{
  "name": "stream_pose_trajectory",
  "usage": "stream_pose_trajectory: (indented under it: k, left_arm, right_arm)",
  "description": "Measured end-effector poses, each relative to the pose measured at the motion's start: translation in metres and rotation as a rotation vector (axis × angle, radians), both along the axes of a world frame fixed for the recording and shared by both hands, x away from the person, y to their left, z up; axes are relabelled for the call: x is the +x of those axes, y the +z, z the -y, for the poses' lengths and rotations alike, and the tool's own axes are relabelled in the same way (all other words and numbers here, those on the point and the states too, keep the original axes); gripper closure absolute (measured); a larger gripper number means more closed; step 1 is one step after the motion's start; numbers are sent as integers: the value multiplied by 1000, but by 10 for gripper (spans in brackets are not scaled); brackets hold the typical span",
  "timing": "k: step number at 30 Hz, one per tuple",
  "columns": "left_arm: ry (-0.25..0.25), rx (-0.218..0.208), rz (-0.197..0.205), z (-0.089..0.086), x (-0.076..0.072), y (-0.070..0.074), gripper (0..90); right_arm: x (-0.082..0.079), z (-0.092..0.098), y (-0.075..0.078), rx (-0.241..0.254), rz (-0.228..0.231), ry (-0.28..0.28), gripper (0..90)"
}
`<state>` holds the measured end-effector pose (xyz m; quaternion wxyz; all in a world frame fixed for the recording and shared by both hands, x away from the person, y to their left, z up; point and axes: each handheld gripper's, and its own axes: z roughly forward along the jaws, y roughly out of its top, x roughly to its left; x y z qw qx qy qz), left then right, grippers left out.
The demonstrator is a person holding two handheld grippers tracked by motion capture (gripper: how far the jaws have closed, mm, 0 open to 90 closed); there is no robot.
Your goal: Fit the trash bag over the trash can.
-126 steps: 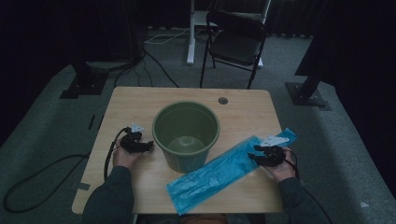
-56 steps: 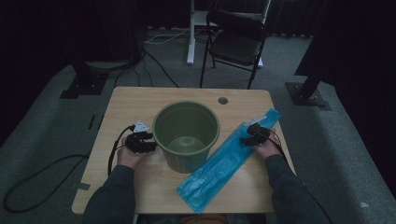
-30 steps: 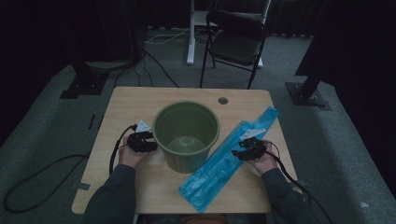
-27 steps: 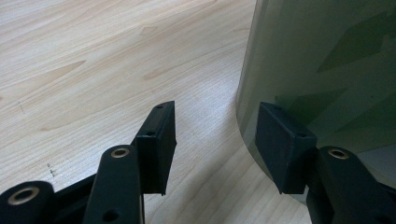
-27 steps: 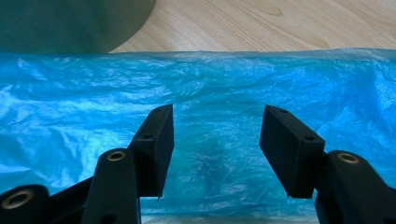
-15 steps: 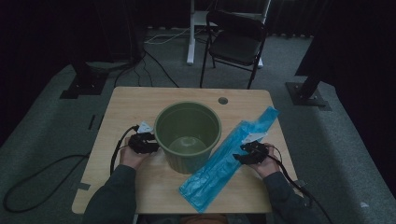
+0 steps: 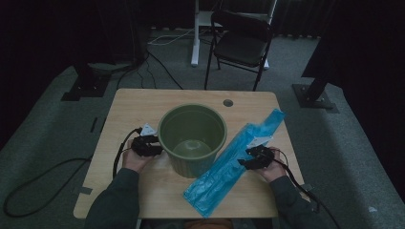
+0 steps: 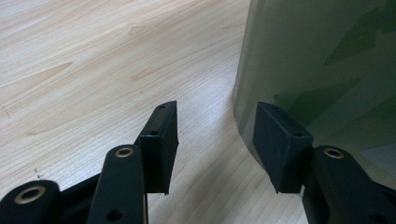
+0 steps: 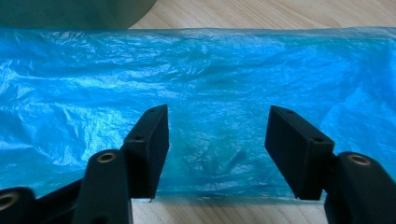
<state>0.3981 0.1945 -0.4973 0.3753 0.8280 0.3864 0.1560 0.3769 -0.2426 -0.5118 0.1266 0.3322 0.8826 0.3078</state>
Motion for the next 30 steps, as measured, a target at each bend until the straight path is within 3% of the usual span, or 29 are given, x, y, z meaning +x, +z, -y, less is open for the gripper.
stream_pose_trajectory:
  k: [9, 13, 20, 25, 28, 30]
  left_arm:
    - [1, 4, 3, 0, 1, 0, 498]
    - [4, 4, 4, -1, 1, 0, 497]
    - [2, 5, 8, 0, 1, 1, 495]
    - [2, 5, 7, -1, 1, 1, 494]
    - [5, 2, 7, -1, 1, 1, 494]
    - [5, 4, 7, -1, 1, 1, 494]
  right_arm:
    - [2, -7, -2, 17, 10, 18, 296]
    - [3, -10, -6, 24, -17, 27, 279]
    - [0, -23, -18, -16, -35, 55, 220]
    - [0, -29, -21, -40, -22, 64, 192]
    - [0, -32, -21, -38, -25, 63, 193]
    - [2, -32, -21, -28, -52, 42, 196]
